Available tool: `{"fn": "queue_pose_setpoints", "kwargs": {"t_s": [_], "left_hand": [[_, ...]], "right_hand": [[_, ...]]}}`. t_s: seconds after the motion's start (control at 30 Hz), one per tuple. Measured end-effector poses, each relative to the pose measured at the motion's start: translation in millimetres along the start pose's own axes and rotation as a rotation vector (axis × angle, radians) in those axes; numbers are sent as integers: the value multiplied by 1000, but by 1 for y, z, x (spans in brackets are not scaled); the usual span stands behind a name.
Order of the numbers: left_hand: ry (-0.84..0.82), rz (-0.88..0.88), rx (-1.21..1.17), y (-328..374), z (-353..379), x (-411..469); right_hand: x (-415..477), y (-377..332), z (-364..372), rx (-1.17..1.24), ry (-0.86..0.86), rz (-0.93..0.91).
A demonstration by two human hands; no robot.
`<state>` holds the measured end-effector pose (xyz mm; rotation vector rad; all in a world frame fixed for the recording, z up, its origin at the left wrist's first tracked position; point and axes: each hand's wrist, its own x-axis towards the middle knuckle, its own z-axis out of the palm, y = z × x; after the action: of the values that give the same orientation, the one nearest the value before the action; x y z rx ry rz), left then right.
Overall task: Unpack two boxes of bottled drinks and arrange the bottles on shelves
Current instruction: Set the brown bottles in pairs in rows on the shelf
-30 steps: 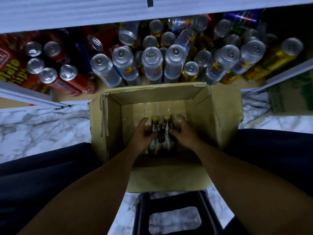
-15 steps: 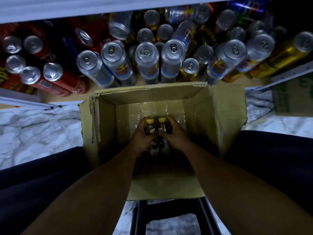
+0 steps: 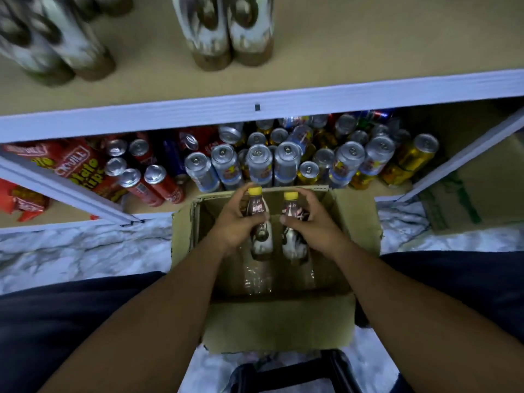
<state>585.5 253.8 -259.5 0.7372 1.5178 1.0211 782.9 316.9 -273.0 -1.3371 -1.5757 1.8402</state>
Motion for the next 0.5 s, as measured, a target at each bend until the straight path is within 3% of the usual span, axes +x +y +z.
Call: {"fn": "queue_pose_setpoints", "kwargs": {"t_s": [0.2, 0.5], "left_hand": [[38, 227, 94, 76, 6, -42], [51, 525, 125, 180, 29, -104]], "right_hand": [[-50, -84, -22, -103, 79, -290], [-116, -176, -62, -193, 205, -534]]}}
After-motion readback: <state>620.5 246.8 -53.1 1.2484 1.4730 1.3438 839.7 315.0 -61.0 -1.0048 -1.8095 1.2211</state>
